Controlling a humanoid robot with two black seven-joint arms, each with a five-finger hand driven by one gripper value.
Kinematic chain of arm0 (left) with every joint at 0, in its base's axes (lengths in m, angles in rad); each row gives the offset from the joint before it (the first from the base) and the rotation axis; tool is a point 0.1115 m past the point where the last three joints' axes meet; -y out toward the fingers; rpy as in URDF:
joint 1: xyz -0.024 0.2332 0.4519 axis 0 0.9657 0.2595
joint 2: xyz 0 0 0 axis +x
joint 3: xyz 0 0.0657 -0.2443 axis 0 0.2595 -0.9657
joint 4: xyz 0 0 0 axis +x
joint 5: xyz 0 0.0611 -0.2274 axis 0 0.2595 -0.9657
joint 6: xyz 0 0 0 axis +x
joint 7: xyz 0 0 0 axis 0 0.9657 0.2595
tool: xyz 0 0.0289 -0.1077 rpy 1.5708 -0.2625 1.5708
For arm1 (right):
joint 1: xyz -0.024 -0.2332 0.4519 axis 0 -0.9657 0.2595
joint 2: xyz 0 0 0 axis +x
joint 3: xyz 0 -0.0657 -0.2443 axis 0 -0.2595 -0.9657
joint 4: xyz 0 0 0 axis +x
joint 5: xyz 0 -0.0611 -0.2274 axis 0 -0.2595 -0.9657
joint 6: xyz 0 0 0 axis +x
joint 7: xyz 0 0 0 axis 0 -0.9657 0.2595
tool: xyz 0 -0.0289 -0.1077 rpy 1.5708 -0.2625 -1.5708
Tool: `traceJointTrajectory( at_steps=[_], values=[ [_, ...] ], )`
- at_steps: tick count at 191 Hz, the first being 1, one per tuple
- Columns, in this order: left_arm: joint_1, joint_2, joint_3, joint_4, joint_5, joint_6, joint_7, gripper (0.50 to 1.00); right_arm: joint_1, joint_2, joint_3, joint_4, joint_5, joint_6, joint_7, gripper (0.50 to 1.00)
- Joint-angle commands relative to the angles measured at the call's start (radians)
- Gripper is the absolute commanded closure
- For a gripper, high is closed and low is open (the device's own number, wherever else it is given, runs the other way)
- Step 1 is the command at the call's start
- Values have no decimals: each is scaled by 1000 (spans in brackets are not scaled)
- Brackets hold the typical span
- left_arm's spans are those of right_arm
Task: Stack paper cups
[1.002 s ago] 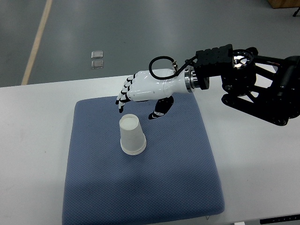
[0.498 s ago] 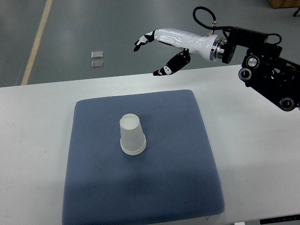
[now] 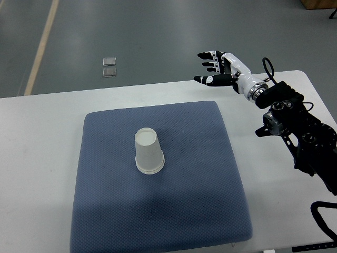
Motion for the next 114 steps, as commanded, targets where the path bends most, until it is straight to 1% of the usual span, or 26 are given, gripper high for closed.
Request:
traceJointTrajectory(
  at_steps=[1,38,42,45,46,47,49,70,114],
  values=[
    [0,0,0,1,0,-1,0,500,-29,28,5,0,84,-58,-19,642],
    [0,0,-2,-1,0,1,0,500,-58,58,12,1,204,-133,-21,638],
    [0,0,0,1,0,1,0,500,-59,61,12,3,216,-140,-21,630],
    [0,0,0,1,0,-1,0,500,-62,62,12,3,227,-147,-18,607],
    [0,0,0,1,0,-1,0,500,-62,62,12,3,227,-147,-18,607],
    [1,0,0,1,0,1,0,500,-64,64,14,3,231,-152,-16,595],
    [0,0,0,1,0,1,0,500,-65,64,14,3,236,-153,-15,589],
    [0,0,0,1,0,1,0,500,-73,81,27,3,262,-201,-9,585],
    [0,0,0,1,0,-1,0,500,-79,88,12,7,267,-202,-9,576]
  ],
)
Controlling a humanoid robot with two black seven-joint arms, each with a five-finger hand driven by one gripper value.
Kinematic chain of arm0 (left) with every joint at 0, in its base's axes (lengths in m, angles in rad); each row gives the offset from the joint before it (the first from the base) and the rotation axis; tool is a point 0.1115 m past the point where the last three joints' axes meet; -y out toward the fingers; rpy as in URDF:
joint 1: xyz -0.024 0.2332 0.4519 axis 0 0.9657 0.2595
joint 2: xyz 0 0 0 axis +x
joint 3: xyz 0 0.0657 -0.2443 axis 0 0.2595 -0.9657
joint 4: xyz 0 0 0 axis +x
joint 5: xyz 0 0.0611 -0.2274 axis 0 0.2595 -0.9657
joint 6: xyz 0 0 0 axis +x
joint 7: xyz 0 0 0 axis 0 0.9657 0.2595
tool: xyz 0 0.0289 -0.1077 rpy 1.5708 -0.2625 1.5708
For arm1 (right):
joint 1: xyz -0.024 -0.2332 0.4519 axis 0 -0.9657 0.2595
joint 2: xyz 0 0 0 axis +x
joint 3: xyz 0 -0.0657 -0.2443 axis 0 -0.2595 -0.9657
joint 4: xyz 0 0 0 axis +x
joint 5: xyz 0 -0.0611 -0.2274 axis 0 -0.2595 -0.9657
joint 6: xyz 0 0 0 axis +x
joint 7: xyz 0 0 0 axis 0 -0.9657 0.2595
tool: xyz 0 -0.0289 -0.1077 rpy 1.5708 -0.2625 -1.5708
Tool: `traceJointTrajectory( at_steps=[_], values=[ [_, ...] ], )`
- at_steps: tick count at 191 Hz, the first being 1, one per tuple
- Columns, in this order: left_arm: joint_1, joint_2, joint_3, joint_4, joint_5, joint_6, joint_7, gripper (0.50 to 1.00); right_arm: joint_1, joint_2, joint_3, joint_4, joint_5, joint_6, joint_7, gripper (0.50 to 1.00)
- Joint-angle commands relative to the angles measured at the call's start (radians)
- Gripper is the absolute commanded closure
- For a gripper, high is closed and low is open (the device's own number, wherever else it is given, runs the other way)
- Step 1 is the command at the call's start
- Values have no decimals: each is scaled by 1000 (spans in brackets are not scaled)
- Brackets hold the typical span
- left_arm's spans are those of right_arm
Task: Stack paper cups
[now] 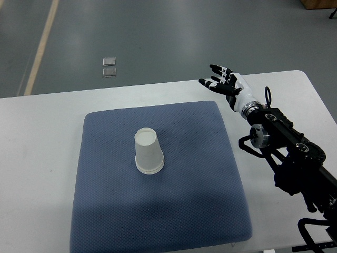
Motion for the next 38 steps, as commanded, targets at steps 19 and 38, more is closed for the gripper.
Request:
traceJointTrajectory(
  at_steps=[19,38],
  values=[
    [0,0,0,-1,0,-1,0,500,-10,3,-14,4,0,2,-1,574],
    [0,0,0,1,0,1,0,500,-12,3,-14,4,0,2,0,574]
  ],
)
